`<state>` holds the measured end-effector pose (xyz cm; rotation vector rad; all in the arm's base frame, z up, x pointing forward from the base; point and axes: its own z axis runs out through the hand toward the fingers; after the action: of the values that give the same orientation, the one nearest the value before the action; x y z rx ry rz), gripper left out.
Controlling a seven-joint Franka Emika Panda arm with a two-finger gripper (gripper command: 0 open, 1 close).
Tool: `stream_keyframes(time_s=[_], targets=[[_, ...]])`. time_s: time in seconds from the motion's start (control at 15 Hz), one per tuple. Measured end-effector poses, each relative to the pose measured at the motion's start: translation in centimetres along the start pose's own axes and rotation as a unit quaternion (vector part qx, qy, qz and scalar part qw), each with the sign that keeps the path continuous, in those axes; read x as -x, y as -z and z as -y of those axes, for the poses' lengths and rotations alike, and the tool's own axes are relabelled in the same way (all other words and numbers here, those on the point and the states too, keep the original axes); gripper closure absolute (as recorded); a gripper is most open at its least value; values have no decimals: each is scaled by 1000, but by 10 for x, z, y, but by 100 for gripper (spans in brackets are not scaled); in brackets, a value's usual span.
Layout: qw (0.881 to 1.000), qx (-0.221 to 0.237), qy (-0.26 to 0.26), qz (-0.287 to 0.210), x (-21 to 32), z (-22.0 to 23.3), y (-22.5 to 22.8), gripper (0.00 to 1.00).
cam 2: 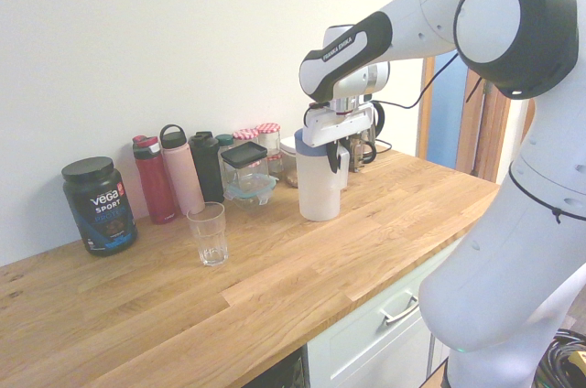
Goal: Pour me some water
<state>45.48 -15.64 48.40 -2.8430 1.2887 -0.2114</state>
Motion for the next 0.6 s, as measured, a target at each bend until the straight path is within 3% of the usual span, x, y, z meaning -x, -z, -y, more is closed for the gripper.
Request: stream_keyframes(time_s=[0.33,0.6], targets=[[1000,-20,18,0,9,-16,35,100],[995,-36,88,-2,50,3,78,100]])
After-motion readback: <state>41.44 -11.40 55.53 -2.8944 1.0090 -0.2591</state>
